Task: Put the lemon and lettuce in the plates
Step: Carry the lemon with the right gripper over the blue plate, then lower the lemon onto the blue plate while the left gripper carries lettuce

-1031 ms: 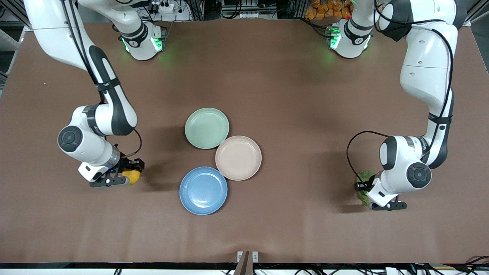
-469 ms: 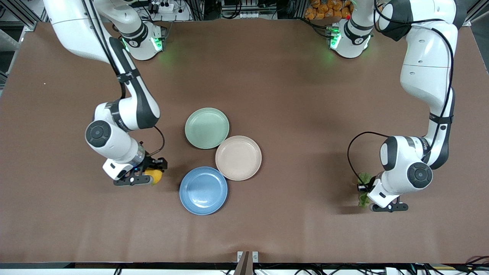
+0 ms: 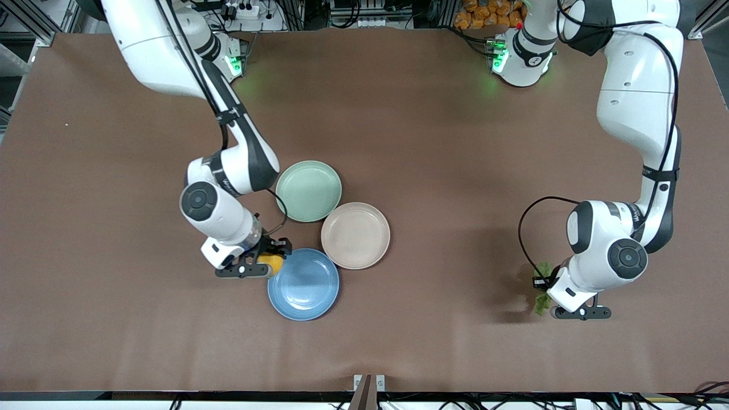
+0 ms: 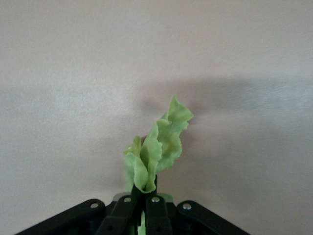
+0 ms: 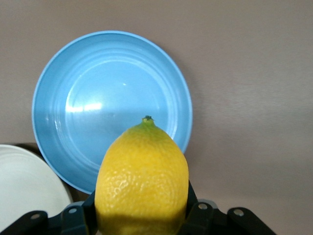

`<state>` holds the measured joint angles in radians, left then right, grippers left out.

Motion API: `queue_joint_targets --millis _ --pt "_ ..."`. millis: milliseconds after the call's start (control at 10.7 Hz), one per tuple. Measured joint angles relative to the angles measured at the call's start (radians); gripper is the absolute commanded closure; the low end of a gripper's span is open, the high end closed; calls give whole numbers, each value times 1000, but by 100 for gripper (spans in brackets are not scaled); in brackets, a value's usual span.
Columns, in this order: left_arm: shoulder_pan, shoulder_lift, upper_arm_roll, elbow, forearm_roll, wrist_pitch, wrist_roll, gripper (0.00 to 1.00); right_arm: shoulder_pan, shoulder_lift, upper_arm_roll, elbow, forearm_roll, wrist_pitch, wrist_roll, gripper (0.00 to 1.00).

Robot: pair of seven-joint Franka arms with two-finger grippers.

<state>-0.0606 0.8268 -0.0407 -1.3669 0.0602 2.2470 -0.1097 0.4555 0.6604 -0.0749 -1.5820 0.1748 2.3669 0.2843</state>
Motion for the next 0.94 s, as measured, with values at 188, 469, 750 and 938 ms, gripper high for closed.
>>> queue_joint_targets --millis 188,469,750,938 --pt "-7 -32 -13 0 0 -27 0 100 23 35 -4 35 0 3 38 63" --pt "-8 -73 -34 0 0 -53 -8 100 50 72 -4 63 0 60 55 63" --pt "-8 -90 -66 -1 0 -80 -59 100 65 126 -5 67 9 169 59 63" --pt "-18 -94 -83 -1 0 -87 -105 100 69 162 -5 69 16 223 59 63"
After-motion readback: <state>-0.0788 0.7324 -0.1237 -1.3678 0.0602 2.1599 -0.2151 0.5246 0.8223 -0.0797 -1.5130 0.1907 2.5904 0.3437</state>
